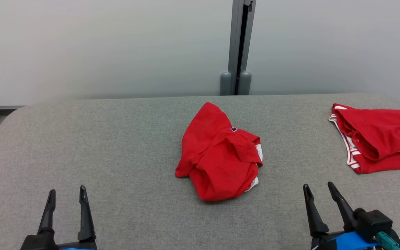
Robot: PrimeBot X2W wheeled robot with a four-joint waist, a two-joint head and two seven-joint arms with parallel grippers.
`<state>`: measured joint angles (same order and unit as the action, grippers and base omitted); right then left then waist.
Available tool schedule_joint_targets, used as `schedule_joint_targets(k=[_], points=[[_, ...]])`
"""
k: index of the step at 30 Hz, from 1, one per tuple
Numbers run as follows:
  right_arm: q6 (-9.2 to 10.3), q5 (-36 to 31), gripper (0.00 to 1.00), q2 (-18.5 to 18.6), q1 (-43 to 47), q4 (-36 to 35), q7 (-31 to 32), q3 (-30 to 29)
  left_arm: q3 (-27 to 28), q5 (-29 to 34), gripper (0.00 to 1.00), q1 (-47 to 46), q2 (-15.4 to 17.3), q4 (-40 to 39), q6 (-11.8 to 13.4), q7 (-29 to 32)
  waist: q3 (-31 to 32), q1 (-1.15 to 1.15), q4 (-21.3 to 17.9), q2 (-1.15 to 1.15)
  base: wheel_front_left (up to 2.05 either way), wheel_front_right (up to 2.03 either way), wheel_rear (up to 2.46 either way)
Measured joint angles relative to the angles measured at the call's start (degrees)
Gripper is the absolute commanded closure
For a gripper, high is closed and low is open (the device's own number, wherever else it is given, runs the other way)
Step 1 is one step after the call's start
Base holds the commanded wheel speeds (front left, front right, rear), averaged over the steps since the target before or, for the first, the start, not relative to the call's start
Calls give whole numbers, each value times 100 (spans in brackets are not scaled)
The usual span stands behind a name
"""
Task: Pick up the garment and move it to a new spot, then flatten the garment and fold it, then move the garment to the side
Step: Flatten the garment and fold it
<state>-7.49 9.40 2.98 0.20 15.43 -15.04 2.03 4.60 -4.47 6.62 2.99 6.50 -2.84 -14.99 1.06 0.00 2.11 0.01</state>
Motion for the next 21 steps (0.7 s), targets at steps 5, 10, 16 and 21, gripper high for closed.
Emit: schedule_joint_targets(k=[5,10,16,21], points=[[1,-19,0,49,-288,66,0,114,-13,0,0,-37,-3,0,1,0,-47,0,22,0,0,0,0],[0,-25,0,103,-887,287,-1,321,-101,1,0,-127,-4,22,-1,0,-121,0,97,0,0,0,0],[0,-7,0,218,-1573,1005,-1,561,-227,-59,0,-279,-8,64,25,0,-306,1,282,0,0,0,0],[0,20,0,324,-1873,1770,0,655,-353,-133,0,-421,-8,104,79,0,-507,1,517,0,0,0,0]])
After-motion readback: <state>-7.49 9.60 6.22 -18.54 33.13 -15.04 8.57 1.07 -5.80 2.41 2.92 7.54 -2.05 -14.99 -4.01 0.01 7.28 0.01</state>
